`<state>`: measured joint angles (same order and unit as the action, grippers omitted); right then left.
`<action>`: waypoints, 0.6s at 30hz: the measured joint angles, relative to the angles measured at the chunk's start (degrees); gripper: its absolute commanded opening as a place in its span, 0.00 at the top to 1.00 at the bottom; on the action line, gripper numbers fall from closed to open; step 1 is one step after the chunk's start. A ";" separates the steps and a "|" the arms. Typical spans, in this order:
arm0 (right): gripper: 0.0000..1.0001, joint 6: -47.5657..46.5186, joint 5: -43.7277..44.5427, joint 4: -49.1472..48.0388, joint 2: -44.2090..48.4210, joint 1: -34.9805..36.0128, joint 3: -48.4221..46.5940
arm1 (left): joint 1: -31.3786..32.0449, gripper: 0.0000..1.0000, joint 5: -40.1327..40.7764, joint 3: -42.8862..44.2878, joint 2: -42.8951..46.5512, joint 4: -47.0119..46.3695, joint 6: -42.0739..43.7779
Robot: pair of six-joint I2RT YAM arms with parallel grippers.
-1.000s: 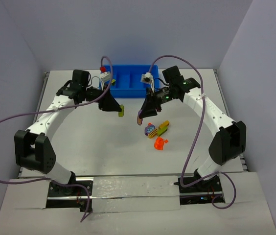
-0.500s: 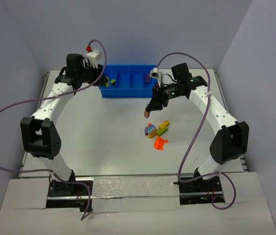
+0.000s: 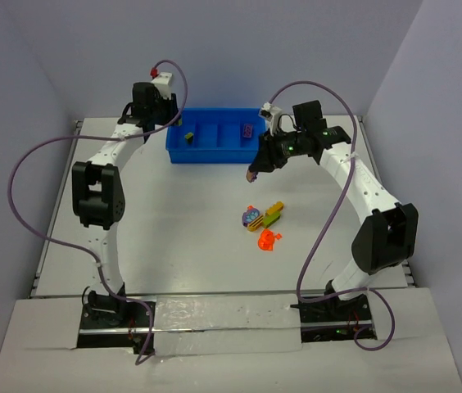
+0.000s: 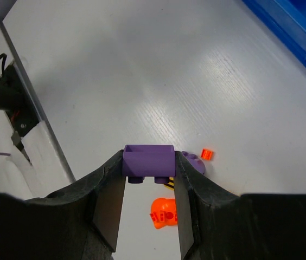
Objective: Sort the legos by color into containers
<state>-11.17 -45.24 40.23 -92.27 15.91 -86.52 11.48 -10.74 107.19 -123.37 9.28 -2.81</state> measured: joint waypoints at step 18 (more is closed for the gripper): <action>1.00 4.97 8.31 -5.38 0.00 -1.28 0.00 | 0.71 0.45 4.39 10.41 -13.14 -4.37 0.28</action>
<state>-6.20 -36.93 34.85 -92.27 14.63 -86.52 12.18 -6.35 117.60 -136.51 4.91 -2.52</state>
